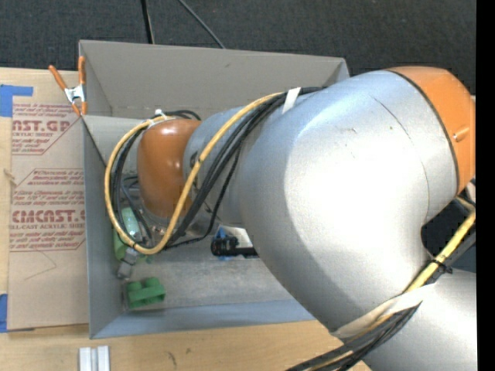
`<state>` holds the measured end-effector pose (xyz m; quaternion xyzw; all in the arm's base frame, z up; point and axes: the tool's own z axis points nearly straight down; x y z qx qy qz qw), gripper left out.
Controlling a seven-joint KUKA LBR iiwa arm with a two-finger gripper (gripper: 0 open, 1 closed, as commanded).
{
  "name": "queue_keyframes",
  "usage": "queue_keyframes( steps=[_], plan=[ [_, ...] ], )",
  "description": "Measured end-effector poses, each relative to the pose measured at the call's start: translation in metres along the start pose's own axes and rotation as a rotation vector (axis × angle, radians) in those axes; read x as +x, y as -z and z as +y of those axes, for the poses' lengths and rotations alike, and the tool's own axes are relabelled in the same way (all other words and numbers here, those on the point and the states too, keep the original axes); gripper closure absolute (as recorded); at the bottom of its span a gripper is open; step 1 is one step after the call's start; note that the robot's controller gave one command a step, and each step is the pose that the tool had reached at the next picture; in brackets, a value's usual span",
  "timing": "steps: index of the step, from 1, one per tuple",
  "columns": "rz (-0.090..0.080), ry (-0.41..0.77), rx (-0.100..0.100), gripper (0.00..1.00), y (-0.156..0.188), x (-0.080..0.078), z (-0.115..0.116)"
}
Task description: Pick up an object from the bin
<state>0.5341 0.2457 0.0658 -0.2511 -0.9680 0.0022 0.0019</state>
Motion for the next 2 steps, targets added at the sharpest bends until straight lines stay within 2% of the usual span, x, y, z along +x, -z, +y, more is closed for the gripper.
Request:
queue_keyframes(
  steps=[1, 2],
  plan=[
    [-0.003, 0.001, -0.004, 0.0, -0.0008, -0.0002, -0.0004],
    [-0.004, -0.002, -0.001, 1.0, -0.0009, -0.0014, -0.0022]
  ],
)
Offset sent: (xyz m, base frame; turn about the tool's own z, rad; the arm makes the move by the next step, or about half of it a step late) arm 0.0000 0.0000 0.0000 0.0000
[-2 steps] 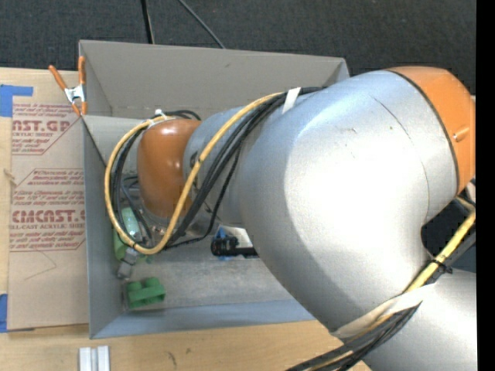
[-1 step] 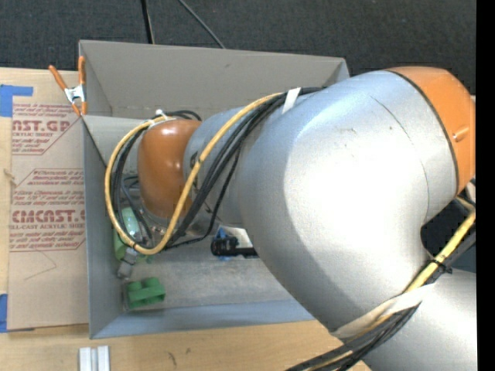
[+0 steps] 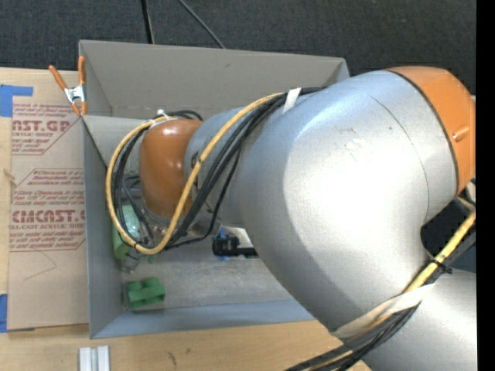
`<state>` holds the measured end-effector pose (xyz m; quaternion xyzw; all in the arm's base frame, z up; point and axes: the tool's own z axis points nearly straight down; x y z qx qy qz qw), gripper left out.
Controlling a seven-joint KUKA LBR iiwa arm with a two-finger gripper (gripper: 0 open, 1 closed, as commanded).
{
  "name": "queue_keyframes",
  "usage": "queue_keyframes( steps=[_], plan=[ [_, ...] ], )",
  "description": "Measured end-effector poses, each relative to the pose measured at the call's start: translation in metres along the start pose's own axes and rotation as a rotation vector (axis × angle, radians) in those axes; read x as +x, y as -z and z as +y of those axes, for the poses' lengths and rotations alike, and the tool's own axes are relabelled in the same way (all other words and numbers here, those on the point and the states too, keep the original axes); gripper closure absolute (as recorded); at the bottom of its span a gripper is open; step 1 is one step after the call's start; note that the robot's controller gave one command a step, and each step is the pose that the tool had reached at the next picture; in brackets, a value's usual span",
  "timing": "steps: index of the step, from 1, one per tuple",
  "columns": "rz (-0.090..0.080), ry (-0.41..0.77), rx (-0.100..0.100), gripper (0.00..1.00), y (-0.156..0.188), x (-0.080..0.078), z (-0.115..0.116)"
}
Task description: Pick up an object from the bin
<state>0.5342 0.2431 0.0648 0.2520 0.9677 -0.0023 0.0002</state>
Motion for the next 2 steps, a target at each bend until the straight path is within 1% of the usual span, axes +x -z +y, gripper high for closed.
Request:
queue_keyframes(
  steps=[1, 2],
  plan=[
    [0.001, 0.0, -0.006, 1.0, 0.024, 0.0, 0.0],
    [-0.001, 0.001, -0.009, 1.0, 0.086, -0.001, 0.001]
  ],
)
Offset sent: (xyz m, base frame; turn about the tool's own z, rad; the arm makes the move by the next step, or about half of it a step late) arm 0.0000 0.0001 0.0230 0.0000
